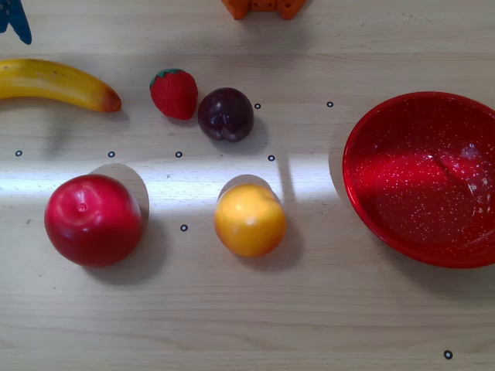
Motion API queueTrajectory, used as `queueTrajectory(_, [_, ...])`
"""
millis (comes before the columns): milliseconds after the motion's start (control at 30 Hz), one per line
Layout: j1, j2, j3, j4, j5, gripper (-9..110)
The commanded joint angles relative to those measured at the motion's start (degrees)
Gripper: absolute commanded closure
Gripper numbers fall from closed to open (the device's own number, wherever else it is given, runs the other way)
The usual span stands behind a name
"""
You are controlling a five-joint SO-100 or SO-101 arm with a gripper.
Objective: Put the banana in the red bowl.
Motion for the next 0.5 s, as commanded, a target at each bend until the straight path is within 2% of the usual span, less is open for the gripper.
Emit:
queueTrajectory(0, [-1.3, 2.2, -5.6, 4.4, 1.3, 34])
queueTrajectory(467, [1.0, -3.0, -6.2, 4.5, 0.9, 35])
